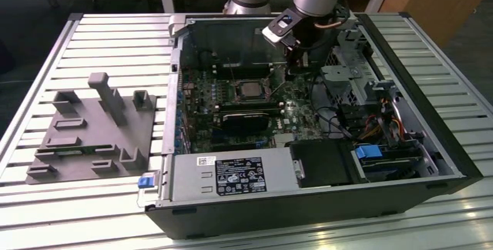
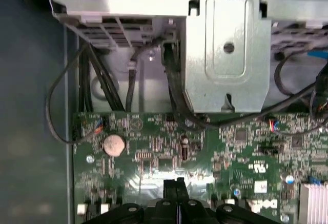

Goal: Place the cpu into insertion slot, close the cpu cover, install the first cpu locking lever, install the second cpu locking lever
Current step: 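Close the cpu cover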

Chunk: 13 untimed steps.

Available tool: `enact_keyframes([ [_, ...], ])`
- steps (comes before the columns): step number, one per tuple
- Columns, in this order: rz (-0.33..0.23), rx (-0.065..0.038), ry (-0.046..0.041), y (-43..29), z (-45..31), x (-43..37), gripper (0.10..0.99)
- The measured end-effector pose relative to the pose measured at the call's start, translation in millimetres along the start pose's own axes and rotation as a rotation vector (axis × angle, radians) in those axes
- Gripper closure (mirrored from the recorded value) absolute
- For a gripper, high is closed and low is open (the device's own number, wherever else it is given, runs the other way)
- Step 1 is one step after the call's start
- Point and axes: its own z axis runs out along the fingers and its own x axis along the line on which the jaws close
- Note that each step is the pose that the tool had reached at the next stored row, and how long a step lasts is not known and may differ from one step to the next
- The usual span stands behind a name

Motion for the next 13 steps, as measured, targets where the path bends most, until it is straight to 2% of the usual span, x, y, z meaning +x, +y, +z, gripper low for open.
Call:
enact_keyframes([
  [1,0.0,0.003,-0.0001,0.0,0.0,0.0,0.984],
  [6,0.0,0.007,-0.0002,0.0,0.0,0.0,0.984],
  [13,0.0,0.005,0.0,-5.0,0.4,-0.1,0.984],
])
